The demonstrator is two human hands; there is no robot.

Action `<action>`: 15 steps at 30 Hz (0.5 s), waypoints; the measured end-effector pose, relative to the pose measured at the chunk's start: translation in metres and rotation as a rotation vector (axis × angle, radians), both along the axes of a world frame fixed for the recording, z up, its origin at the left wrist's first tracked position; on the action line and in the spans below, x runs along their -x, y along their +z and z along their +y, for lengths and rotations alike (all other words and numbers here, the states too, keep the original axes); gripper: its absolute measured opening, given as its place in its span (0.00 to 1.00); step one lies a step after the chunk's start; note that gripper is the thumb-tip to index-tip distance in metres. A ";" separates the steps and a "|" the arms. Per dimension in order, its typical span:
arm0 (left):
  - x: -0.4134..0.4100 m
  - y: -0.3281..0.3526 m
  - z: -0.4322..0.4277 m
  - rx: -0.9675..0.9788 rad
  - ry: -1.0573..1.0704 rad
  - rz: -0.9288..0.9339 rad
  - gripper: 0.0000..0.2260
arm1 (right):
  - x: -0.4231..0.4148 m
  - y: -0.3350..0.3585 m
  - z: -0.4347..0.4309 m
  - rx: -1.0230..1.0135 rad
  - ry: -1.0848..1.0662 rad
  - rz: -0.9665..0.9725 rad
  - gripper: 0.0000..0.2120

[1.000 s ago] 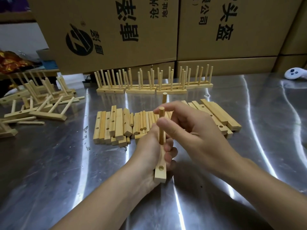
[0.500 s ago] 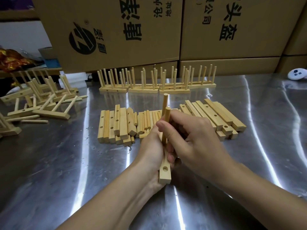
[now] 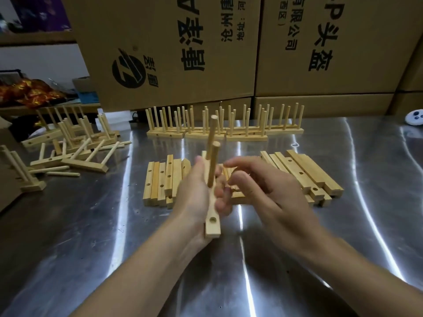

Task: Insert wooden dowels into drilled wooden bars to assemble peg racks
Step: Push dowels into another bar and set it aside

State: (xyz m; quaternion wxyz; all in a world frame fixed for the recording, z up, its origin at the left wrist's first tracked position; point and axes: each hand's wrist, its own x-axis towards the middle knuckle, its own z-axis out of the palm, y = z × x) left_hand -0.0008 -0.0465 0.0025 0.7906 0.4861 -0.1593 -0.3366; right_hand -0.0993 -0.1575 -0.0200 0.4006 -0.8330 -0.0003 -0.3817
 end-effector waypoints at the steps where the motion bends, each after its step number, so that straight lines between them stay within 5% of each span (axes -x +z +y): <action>1: -0.010 0.001 0.002 0.047 -0.015 0.029 0.23 | 0.003 -0.004 -0.008 0.000 -0.071 0.004 0.15; 7: -0.054 0.004 0.014 0.255 0.071 0.184 0.19 | 0.001 -0.025 -0.059 0.236 -0.504 0.194 0.12; 15: -0.081 0.007 0.024 0.348 0.117 0.253 0.17 | -0.004 -0.032 -0.062 0.391 -0.588 0.344 0.14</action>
